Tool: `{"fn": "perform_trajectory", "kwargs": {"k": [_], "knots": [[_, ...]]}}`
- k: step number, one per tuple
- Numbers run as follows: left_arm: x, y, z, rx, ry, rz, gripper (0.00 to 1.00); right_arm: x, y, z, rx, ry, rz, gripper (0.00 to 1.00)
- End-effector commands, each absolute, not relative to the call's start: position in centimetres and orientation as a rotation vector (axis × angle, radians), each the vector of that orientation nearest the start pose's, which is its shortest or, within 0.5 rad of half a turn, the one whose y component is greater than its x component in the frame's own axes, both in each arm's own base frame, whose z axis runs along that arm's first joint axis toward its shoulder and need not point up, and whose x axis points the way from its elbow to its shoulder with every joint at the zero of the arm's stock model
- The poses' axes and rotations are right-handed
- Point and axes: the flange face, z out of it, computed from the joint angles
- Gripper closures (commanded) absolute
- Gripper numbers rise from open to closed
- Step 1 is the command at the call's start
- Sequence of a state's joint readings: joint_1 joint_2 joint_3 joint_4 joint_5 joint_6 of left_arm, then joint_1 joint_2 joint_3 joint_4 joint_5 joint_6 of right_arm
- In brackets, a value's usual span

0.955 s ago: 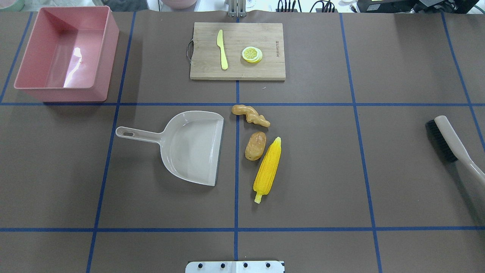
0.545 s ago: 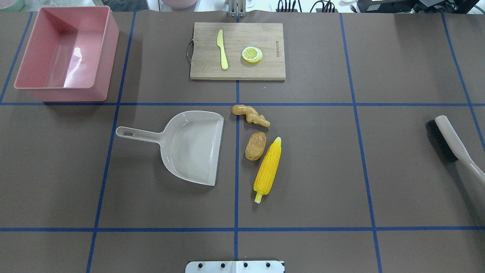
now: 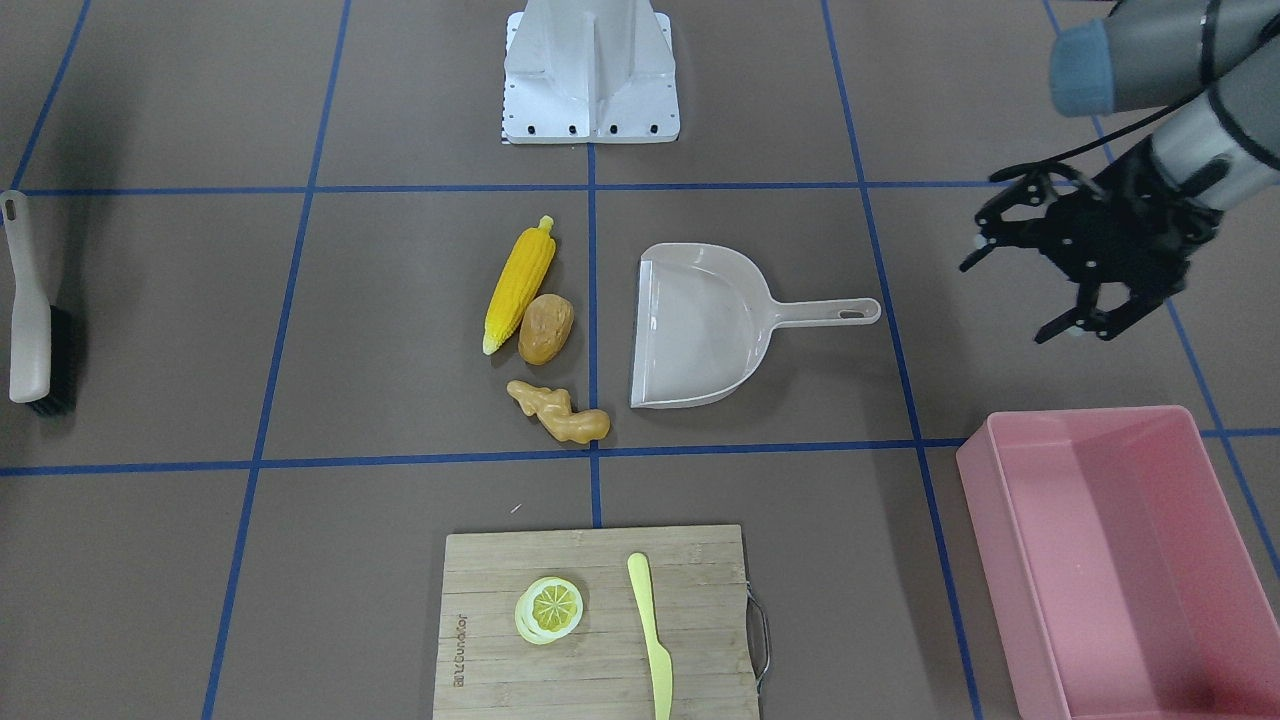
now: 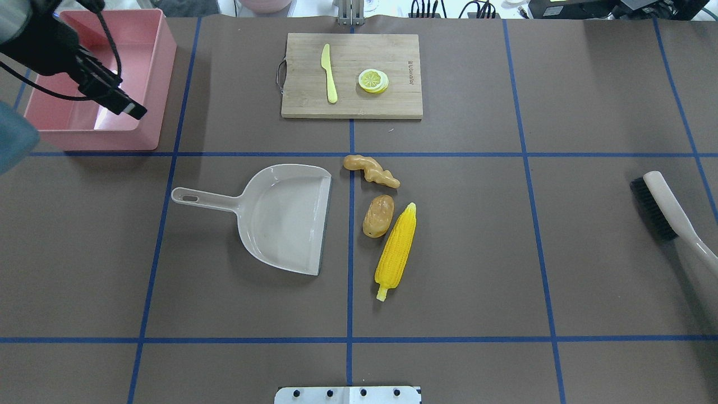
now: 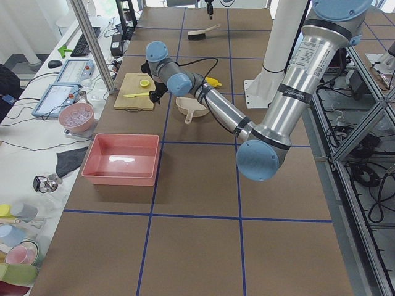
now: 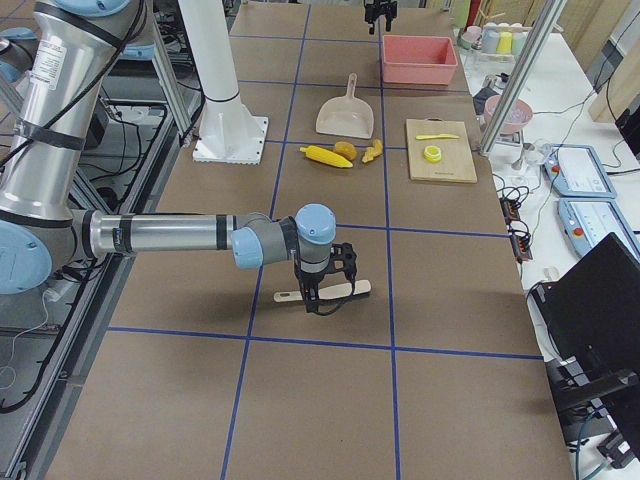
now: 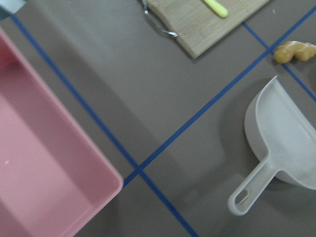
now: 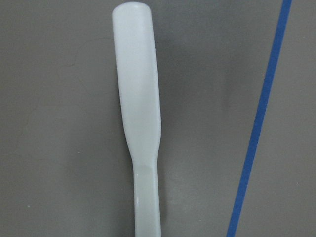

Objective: Sweep and dump trash into bin
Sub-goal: 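Move the left gripper down to the white dustpan handle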

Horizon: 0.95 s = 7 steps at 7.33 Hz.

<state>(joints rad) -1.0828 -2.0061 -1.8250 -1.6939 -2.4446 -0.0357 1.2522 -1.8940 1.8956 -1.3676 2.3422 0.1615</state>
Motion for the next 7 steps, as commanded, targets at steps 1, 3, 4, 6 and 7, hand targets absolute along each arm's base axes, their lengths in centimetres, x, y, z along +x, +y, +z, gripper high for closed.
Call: {"fn": "perform_trajectory", "kwargs": {"k": [1, 3, 4, 6, 7], "knots": [[27.2, -54.5, 23.9, 0.569, 1.001, 0.824, 0.01, -7.7, -36.4, 61.7, -0.016, -0.783, -0.283, 0.00], [27.7, -53.9, 23.7, 0.622, 0.977, 0.902, 0.01, -10.5, -35.2, 62.2, -0.037, -0.741, -0.287, 0.00], [27.5, -53.4, 23.4, 0.641, 0.978, 0.915, 0.01, -10.7, -34.1, 62.6, -0.024, -0.747, -0.271, 0.00], [29.2, -52.5, 23.7, 0.725, 0.958, 1.073, 0.01, -9.5, -31.7, 63.7, 0.013, -0.749, -0.247, 0.00], [29.5, -52.3, 23.5, 0.727, 0.962, 1.079, 0.01, -8.7, -30.4, 64.3, 0.047, -0.760, -0.220, 0.00]]}}
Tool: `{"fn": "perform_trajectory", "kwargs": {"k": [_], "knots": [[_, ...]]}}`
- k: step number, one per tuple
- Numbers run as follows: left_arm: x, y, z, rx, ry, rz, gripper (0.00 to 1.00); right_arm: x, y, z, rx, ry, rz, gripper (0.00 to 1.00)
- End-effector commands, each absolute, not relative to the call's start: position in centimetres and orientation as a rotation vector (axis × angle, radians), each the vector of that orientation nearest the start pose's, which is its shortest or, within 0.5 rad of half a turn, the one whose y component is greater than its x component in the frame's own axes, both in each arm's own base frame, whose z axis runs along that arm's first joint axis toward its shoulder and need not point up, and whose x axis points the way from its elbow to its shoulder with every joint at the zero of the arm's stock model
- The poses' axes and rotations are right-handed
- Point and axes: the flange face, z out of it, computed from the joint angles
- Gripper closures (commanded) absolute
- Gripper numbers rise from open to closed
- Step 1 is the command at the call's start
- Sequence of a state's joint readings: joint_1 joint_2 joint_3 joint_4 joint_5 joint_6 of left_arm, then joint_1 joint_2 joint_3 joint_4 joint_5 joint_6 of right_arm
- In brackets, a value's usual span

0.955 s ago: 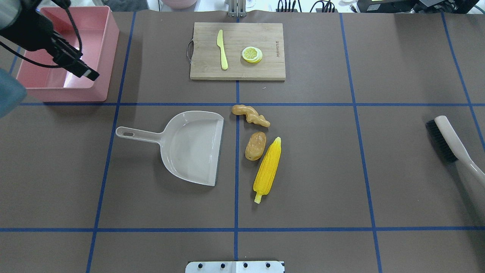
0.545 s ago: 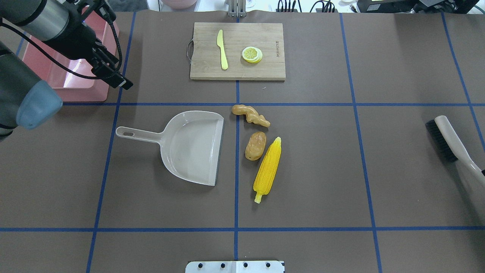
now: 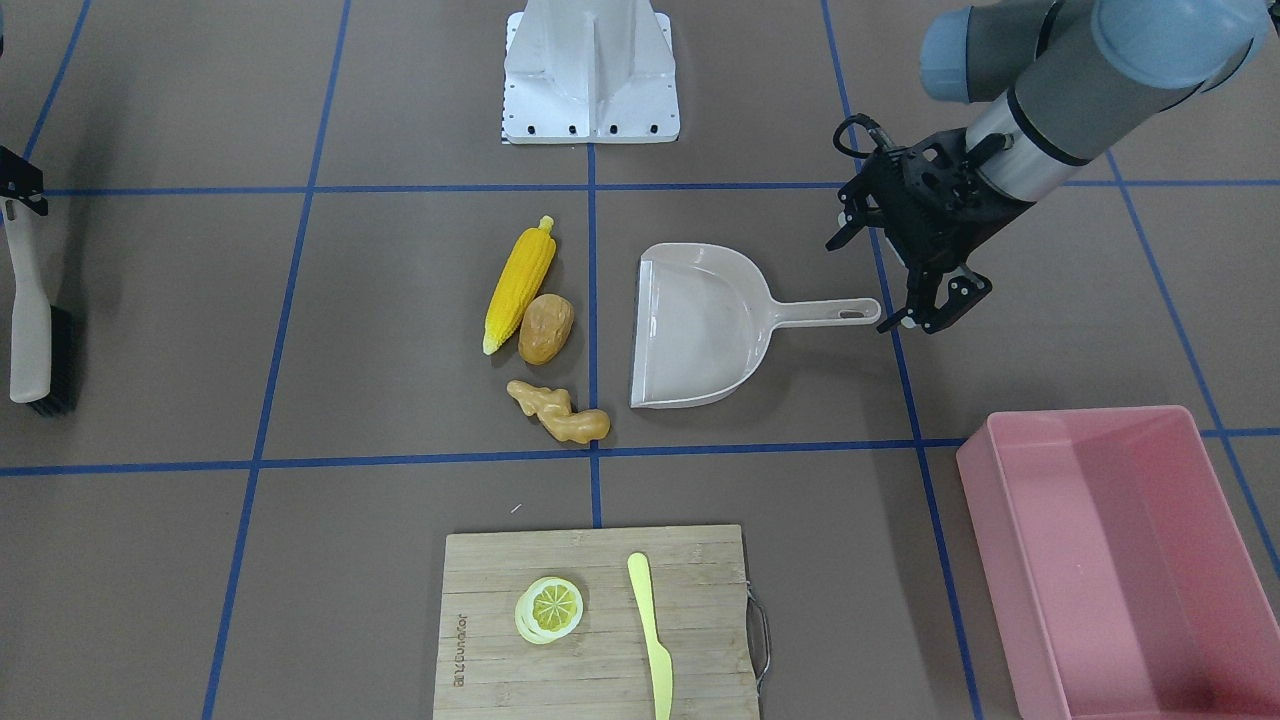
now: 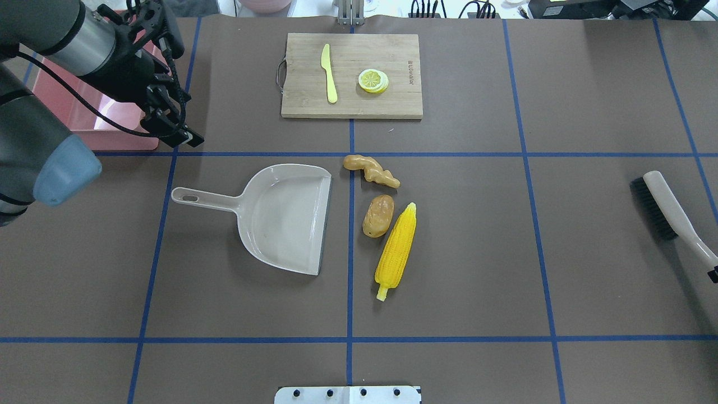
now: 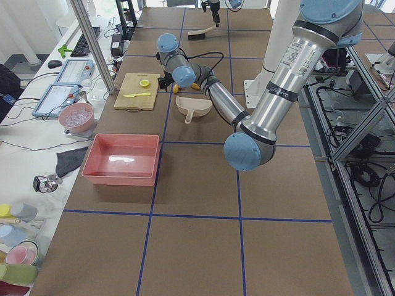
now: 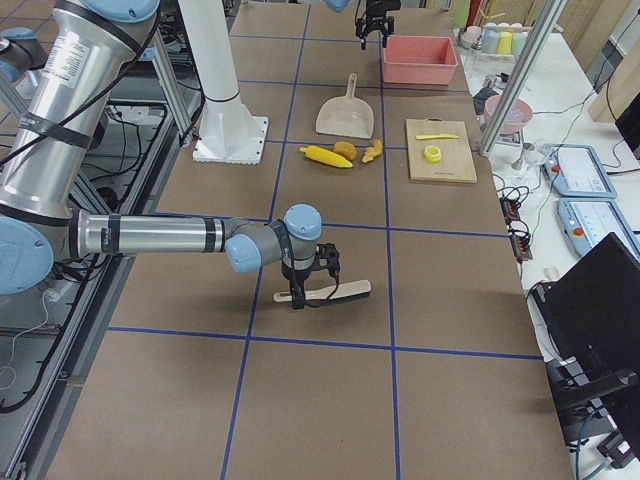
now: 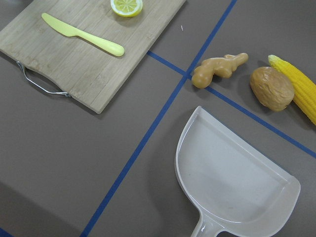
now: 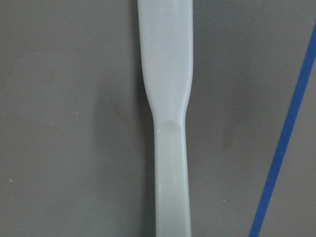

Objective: Sweep and dump trash into bin
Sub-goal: 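Move the left gripper down to the white dustpan handle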

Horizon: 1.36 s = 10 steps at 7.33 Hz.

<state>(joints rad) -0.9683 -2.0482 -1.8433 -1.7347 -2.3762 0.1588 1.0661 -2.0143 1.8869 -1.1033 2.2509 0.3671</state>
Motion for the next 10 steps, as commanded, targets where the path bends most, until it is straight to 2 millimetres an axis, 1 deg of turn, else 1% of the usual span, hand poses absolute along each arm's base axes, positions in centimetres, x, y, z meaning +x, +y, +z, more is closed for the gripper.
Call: {"fn": "perform_trajectory", "kwargs": {"k": [1, 2, 3, 4, 5, 6, 7, 8, 9, 10], "knots": [[30.5, -51.7, 23.2, 0.721, 0.970, 1.093, 0.01, -8.5, -29.6, 65.2, 0.087, -0.793, -0.175, 0.00], [31.1, -51.4, 22.8, 0.746, 0.942, 1.102, 0.01, -9.0, -29.3, 65.5, 0.121, -0.802, -0.144, 0.00], [32.6, -50.4, 23.0, 0.772, 0.957, 1.136, 0.01, -9.8, -29.3, 65.9, 0.131, -0.781, -0.151, 0.00], [32.8, -50.0, 23.2, 0.798, 0.965, 1.152, 0.01, -9.9, -29.3, 65.8, 0.138, -0.783, -0.154, 0.00], [32.6, -49.5, 24.4, 0.811, 0.947, 1.193, 0.01, -10.5, -29.2, 65.6, 0.154, -0.790, -0.151, 0.00], [33.0, -49.6, 24.9, 0.842, 0.912, 1.272, 0.01, -11.1, -29.0, 65.9, 0.152, -0.777, -0.168, 0.00], [33.4, -49.2, 25.1, 0.886, 0.892, 1.354, 0.01, -11.5, -28.8, 65.9, 0.149, -0.774, -0.180, 0.01], [34.0, -47.5, 26.4, 0.876, 0.893, 1.387, 0.01, -11.7, -28.7, 66.6, 0.150, -0.761, -0.184, 0.05], [35.0, -46.8, 26.3, 0.895, 0.834, 1.388, 0.01, -11.8, -28.7, 66.7, 0.158, -0.762, -0.189, 0.14], [36.6, -46.4, 26.4, 0.921, 0.737, 1.380, 0.01, -11.8, -28.7, 66.7, 0.161, -0.765, -0.192, 0.27]]}}
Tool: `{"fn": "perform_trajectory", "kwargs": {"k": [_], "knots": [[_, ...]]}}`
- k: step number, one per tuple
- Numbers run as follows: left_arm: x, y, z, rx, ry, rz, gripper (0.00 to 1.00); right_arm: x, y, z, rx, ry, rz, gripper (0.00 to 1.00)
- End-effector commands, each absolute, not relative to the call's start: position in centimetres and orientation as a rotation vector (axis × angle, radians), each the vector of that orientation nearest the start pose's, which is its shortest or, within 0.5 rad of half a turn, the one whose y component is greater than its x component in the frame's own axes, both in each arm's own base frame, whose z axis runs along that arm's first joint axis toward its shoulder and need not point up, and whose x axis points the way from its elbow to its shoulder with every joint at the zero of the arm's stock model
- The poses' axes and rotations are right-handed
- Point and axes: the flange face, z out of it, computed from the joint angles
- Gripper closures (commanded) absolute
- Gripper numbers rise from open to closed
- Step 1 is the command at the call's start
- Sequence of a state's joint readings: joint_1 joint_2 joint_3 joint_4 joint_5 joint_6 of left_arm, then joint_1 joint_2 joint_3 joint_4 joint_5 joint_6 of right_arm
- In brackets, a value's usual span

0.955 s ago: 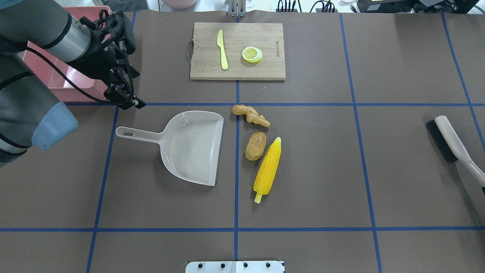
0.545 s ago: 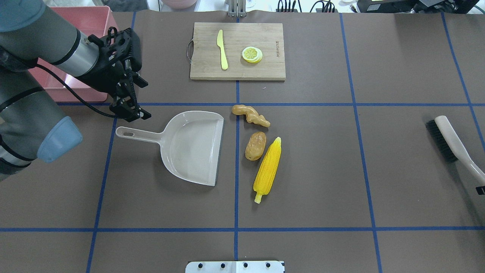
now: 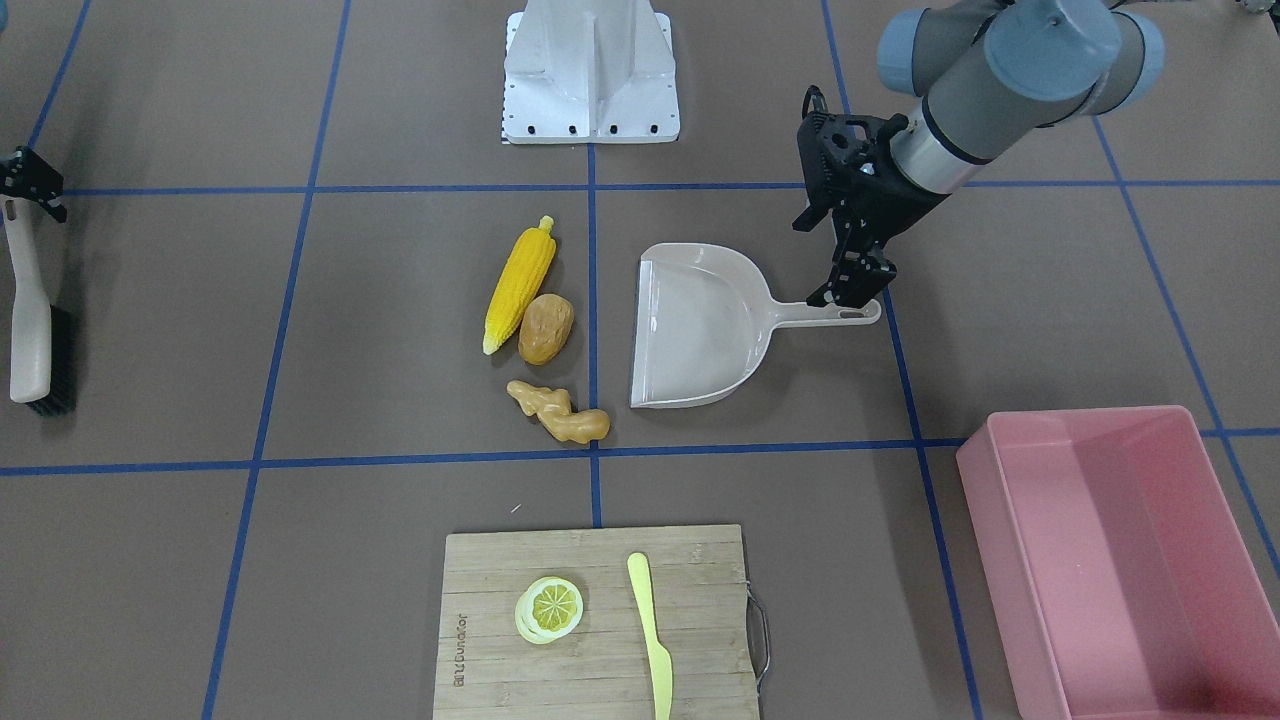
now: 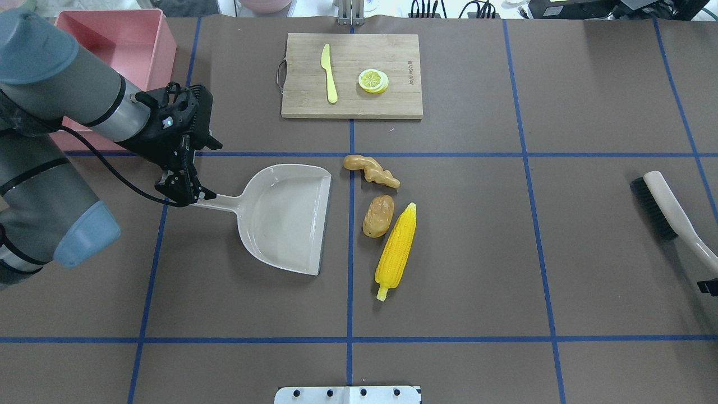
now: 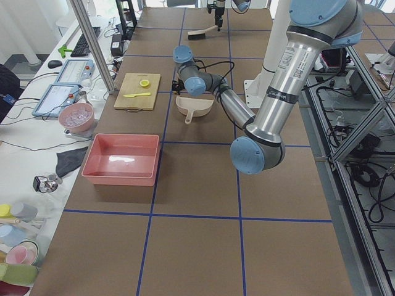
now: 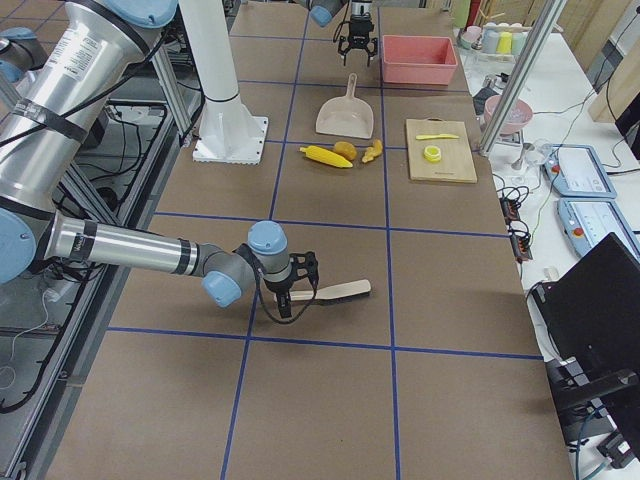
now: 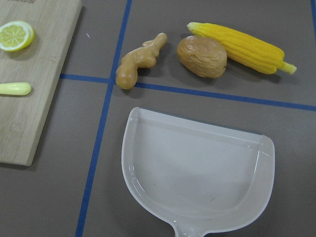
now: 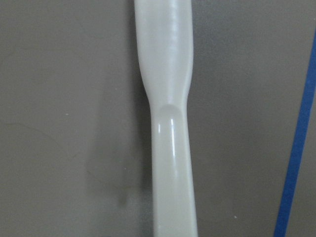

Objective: Sweep and dump trash into bin
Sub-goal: 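Move the left gripper down to the white dustpan handle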

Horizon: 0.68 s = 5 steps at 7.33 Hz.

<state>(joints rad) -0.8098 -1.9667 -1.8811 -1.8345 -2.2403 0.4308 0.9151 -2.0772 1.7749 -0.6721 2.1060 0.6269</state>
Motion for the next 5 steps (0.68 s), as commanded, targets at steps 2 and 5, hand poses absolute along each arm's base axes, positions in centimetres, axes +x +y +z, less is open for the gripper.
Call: {"fn": "perform_trajectory", "kwargs": {"k": [2, 5], "knots": [[38.3, -45.2, 27.2, 0.894, 0.740, 1.406, 0.01, -11.8, -28.7, 66.5, 0.163, -0.773, -0.195, 0.73], [40.4, -45.1, 31.2, 0.818, 0.661, 1.460, 0.03, -11.6, -28.5, 66.1, 0.175, -0.800, -0.210, 1.00]]}}
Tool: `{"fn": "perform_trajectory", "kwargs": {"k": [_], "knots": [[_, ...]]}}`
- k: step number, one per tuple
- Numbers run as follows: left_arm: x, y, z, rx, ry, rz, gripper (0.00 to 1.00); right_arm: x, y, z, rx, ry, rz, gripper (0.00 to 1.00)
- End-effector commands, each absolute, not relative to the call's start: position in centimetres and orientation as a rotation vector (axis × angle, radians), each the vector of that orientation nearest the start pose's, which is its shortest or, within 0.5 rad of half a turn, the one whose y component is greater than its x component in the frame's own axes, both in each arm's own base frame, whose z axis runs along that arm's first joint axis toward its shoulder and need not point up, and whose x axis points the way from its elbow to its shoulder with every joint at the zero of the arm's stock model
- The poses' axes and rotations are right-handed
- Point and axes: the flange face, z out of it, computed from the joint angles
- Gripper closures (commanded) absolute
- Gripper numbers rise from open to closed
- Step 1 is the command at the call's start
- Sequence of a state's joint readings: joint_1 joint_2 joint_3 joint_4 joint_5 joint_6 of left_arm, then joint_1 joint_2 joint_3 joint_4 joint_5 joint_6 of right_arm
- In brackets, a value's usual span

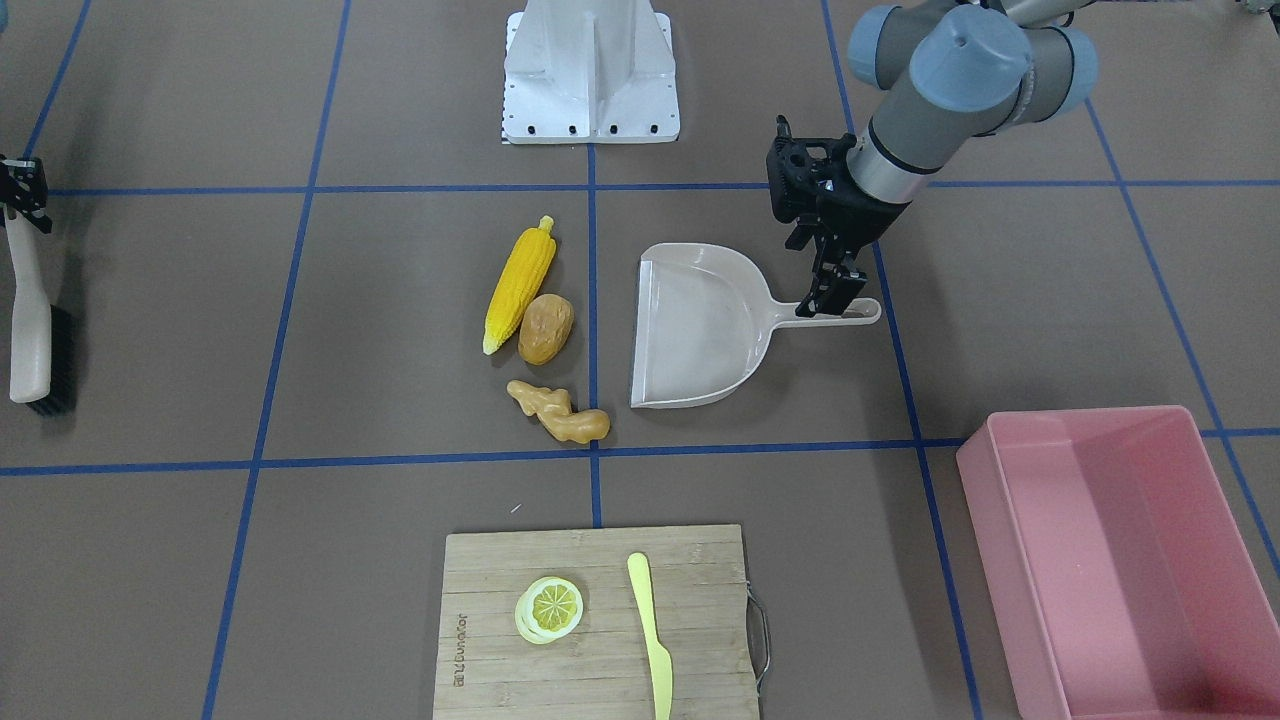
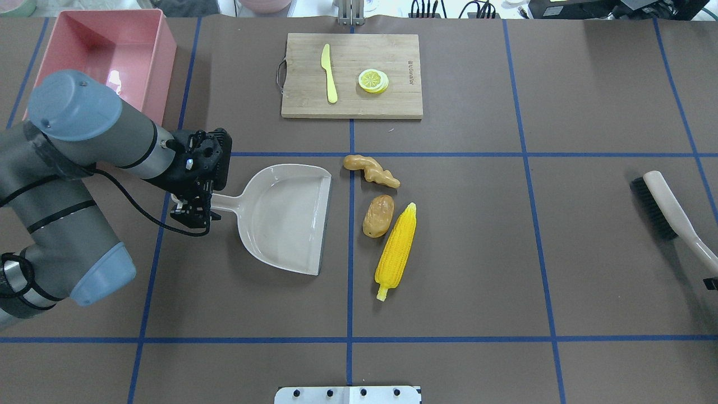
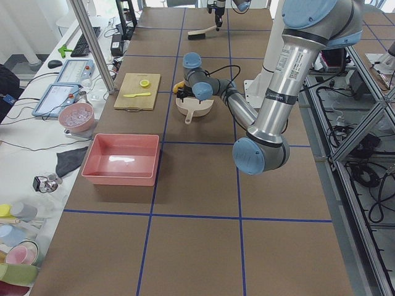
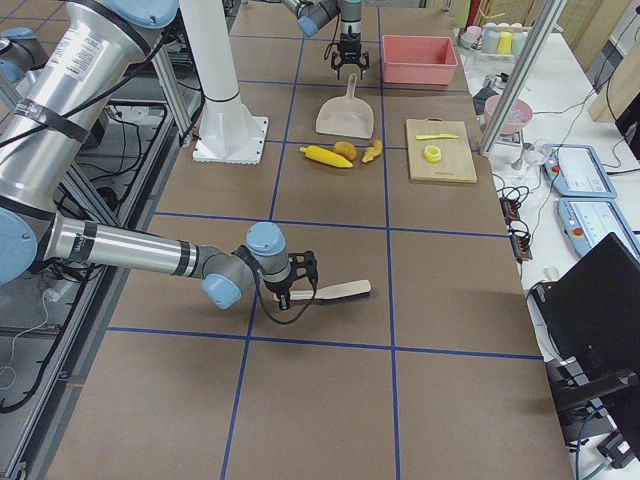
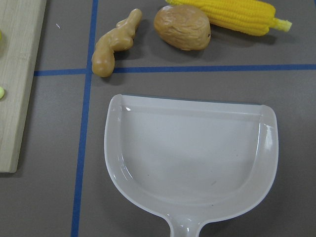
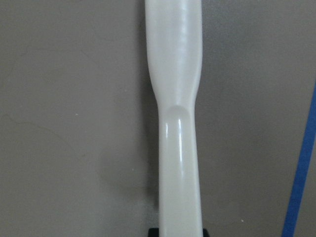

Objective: Sweep and dump trash into bin
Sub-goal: 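Grasp the dustpan with the left gripper while the right gripper lifts the brush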

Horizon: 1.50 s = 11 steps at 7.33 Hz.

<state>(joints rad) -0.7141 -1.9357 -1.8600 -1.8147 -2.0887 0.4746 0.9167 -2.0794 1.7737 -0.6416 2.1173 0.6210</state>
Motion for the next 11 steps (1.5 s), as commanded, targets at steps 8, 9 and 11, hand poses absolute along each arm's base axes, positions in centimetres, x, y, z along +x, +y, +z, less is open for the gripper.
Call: {"fn": "perform_trajectory", "kwargs": {"k": [8, 9, 11], "knots": [[47.2, -45.5, 34.1, 0.705, 0.589, 1.503, 0.02, -20.0, -32.4, 45.6, 0.036, -0.809, -0.117, 1.00], [47.3, -45.4, 34.0, 0.714, 0.565, 1.502, 0.02, -21.3, -31.8, 44.2, 0.020, -0.822, -0.095, 1.00], [48.0, -44.6, 33.6, 0.719, 0.573, 1.516, 0.02, -24.0, -29.9, 42.4, -0.019, -0.807, 0.029, 1.00]]}}
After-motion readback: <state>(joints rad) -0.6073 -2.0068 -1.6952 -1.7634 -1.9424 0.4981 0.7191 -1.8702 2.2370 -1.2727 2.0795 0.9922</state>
